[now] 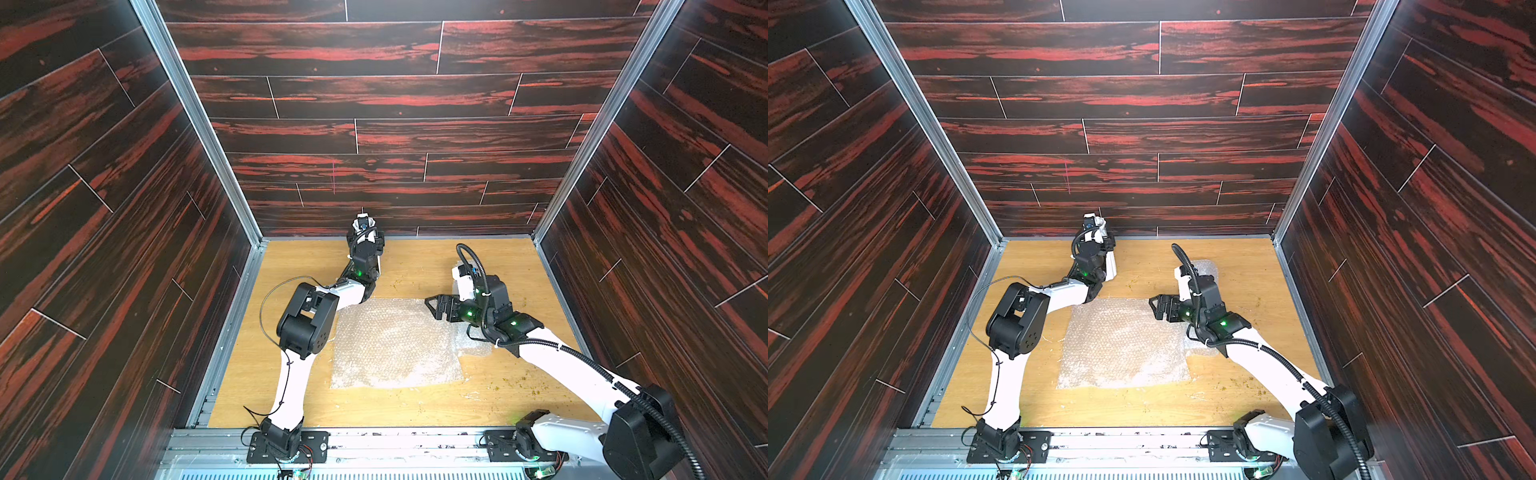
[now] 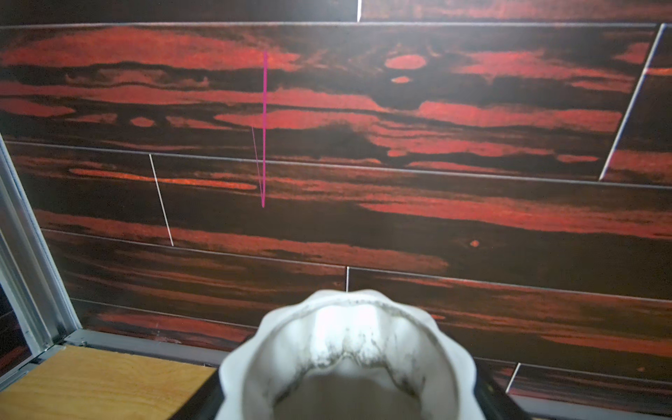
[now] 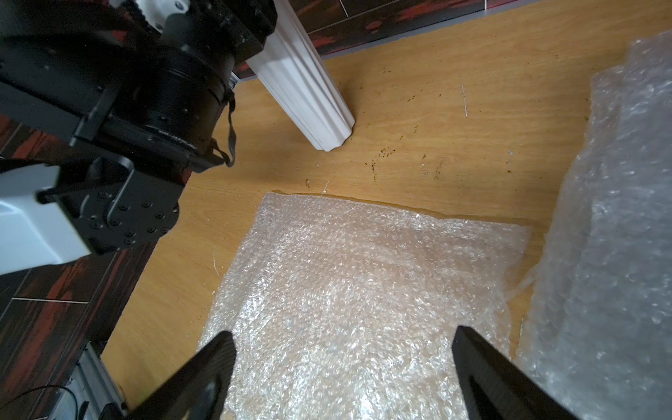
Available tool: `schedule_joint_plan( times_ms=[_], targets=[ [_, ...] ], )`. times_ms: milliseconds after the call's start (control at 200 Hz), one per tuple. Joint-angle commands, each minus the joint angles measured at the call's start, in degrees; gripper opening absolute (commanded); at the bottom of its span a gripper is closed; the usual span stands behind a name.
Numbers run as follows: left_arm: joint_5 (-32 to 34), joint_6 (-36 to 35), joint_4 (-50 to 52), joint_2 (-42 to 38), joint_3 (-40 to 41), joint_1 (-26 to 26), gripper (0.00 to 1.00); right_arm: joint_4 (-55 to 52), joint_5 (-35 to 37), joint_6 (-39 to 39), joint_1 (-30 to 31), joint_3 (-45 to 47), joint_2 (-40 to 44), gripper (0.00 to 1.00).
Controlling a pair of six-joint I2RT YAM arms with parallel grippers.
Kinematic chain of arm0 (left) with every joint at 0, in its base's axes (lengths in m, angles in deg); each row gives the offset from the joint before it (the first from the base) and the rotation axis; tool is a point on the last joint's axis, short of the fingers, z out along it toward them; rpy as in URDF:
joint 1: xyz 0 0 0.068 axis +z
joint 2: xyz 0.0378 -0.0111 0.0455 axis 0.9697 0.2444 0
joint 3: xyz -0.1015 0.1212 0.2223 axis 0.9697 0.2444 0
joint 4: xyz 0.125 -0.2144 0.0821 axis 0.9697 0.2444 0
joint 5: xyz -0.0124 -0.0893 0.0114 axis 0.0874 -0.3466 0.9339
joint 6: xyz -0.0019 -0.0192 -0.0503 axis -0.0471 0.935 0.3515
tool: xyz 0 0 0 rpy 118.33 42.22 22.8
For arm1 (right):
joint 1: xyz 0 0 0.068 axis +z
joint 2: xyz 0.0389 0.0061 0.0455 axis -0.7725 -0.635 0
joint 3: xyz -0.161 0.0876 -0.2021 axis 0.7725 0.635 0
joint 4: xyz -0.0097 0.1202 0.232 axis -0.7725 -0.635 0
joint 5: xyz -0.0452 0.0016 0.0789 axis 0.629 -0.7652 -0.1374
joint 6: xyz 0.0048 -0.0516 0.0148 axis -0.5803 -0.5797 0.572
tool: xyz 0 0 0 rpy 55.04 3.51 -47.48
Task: Unwrap the vase from the bubble wrap
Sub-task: Place the vase at the center of the board.
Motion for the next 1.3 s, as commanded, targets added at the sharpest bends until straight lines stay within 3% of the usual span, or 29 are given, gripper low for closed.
schedule_joint_plan(
  times_ms=[0,491,812,1297],
  targets=[
    [0.03,0.09,2.11,-4.14,1.88,0.24,0.77,-1.22,0.92,-0.37,0.45,-1.87,2.17,0.96],
    [-0.89,1.20,-0.63,-7.45,10.00,0.08,0.85,-2.01,3.00,0.77,0.83,-1.02,5.92,0.96],
    [-2.17,0.23,2.82,-8.41,9.01,0.08,0.96,-1.26,3.70,1.56,1.16,-0.43,5.43,0.96],
    [-3.47,-0.48,7.04,-11.16,8.44,0.06,0.98,-1.28,4.47,0.52,1.23,1.69,8.56,0.96]
  ],
)
